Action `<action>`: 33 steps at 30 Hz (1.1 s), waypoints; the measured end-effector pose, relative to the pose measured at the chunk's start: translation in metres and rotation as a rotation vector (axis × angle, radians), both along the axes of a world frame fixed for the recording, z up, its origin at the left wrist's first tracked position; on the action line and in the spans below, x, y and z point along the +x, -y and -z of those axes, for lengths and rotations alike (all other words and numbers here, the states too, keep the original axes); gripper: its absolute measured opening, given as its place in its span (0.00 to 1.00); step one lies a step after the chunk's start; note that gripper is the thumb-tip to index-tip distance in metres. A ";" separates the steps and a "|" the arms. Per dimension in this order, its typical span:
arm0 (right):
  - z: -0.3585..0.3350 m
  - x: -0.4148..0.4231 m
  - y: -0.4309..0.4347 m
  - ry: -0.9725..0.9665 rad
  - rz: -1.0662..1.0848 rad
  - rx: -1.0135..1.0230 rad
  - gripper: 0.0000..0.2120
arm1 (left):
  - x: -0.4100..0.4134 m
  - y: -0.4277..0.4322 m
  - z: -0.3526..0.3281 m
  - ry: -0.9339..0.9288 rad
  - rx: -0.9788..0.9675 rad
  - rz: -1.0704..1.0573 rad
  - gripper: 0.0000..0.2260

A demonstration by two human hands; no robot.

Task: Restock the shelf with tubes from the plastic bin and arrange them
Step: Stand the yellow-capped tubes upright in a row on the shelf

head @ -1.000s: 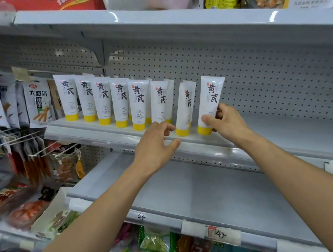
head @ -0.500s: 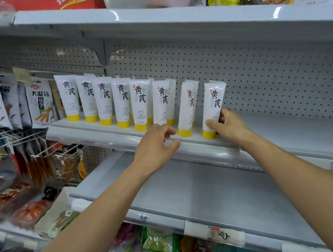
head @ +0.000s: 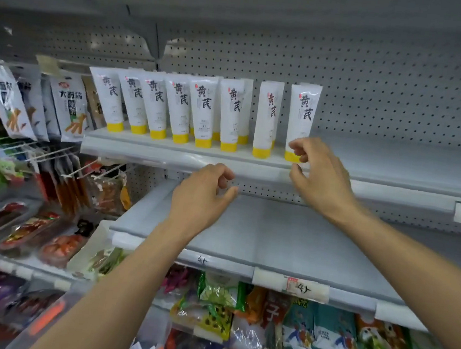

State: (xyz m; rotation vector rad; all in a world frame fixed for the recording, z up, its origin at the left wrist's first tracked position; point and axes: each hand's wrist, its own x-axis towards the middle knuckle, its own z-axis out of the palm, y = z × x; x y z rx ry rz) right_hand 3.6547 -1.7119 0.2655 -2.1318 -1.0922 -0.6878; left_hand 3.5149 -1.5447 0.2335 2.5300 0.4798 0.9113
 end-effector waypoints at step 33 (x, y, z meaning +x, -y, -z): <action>0.554 -0.256 -0.344 -0.715 -0.566 -1.331 0.19 | -0.223 -0.334 0.516 -1.403 -0.028 0.120 0.14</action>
